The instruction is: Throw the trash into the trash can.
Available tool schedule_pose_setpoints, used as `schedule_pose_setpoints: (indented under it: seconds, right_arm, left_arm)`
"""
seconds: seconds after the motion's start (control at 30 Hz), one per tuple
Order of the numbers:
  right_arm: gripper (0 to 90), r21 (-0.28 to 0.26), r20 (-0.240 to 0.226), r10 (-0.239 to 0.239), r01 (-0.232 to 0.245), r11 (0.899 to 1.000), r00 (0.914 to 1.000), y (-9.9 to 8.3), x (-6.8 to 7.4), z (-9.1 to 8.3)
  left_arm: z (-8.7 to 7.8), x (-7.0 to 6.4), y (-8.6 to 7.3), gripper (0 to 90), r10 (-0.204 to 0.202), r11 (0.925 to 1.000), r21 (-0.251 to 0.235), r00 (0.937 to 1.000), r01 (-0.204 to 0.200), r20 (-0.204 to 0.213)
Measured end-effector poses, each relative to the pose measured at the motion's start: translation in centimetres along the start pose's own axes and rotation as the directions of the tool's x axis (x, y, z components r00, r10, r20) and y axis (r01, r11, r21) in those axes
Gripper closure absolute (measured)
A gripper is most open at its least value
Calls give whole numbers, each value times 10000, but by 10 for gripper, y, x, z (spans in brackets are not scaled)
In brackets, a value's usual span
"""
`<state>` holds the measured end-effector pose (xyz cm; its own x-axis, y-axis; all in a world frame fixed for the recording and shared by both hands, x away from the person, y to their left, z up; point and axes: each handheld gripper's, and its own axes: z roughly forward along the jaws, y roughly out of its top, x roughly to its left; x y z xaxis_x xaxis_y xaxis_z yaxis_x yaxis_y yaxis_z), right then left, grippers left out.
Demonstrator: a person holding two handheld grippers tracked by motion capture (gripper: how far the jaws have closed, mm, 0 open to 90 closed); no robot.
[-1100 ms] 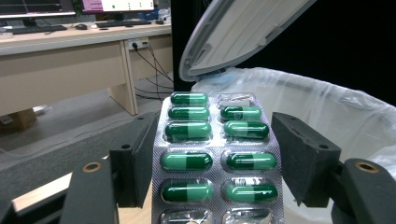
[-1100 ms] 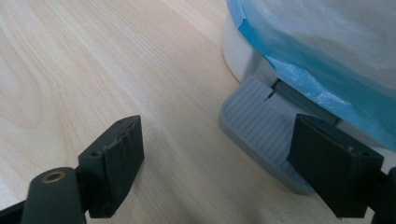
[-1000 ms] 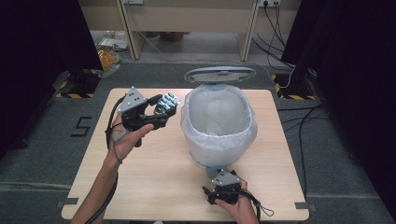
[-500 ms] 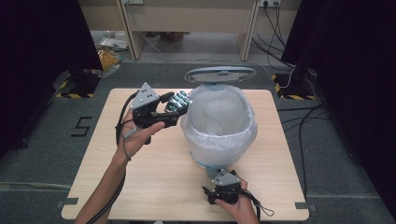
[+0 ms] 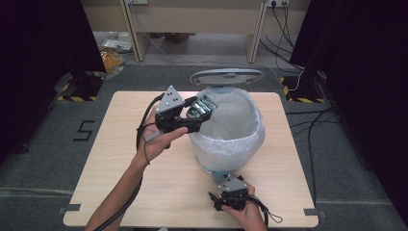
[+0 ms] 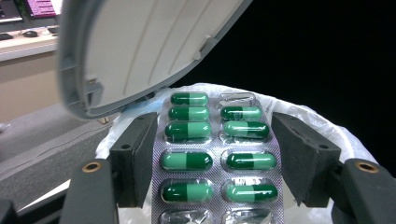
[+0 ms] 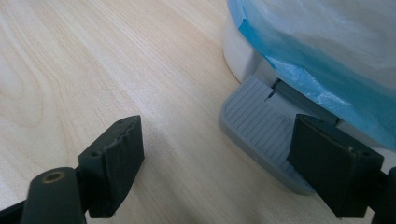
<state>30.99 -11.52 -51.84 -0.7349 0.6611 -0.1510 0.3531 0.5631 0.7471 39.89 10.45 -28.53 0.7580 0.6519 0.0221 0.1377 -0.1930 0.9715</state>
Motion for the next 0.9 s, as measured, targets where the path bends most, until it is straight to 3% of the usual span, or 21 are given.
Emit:
schedule_pose_setpoints:
  seconds: [0.33, 0.9]
  right_arm:
    - [184, -13, 4, -20, 20, 10000, 10000, 0, 0, 0]
    - [183, -5, -7, -48, 48, 10000, 10000, 0, 0, 0]
  left_arm:
    - [22, -9, 4, 340, 74, 9998, 191, 9998, -78, 199]
    - [45, -17, 8, 340, 104, 9990, 433, 9990, -123, 438]
